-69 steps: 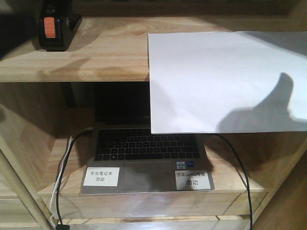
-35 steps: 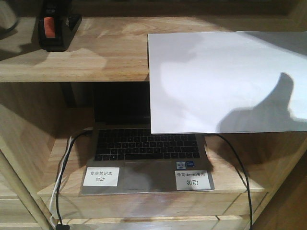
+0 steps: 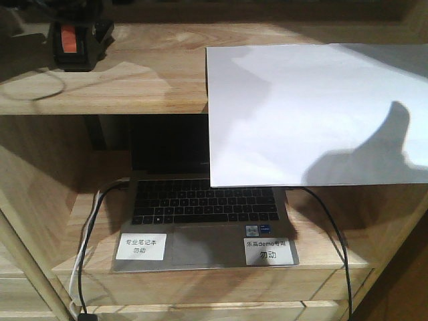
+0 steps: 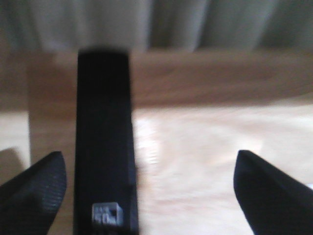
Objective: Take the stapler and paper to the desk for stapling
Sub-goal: 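Close the left gripper on the black stapler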
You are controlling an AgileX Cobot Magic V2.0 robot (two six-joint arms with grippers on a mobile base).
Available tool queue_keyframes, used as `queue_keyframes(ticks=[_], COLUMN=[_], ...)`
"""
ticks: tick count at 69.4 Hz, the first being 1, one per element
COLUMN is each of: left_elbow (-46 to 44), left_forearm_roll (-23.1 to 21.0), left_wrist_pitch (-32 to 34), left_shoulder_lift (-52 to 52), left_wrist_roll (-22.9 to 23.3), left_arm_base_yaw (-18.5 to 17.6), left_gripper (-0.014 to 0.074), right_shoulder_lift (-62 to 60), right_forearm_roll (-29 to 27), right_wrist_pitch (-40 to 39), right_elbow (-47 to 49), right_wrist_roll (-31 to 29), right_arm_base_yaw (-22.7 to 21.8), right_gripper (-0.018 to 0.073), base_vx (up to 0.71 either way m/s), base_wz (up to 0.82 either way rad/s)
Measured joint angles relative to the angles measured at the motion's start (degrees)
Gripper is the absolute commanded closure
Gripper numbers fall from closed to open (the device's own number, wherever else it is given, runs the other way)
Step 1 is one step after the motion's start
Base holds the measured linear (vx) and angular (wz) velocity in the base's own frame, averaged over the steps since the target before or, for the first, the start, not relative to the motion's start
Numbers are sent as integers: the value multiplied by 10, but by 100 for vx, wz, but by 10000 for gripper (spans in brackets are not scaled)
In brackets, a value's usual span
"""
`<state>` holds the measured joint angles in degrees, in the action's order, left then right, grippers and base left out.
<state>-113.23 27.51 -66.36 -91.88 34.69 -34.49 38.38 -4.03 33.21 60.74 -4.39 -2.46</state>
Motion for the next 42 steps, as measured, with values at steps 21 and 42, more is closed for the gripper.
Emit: queue_keyframes(ticks=[21,42], left_elbow=[0,0], left_forearm_roll=[-1,-2], left_wrist_pitch=[-2,-2], left_shoulder_lift=[-24,-27], left_wrist_roll=[-1,-1], left_arm_base_yaw=[28,28], left_gripper=[-24,125], right_shoulder_lift=[0,0], right_forearm_roll=[0,0], right_wrist_pitch=[0,0], right_elbow=[0,0], right_wrist_roll=[0,0], right_arm_base_yaw=[0,0], right_gripper=[126,126], base_vx=[0,0], base_wz=[0,0])
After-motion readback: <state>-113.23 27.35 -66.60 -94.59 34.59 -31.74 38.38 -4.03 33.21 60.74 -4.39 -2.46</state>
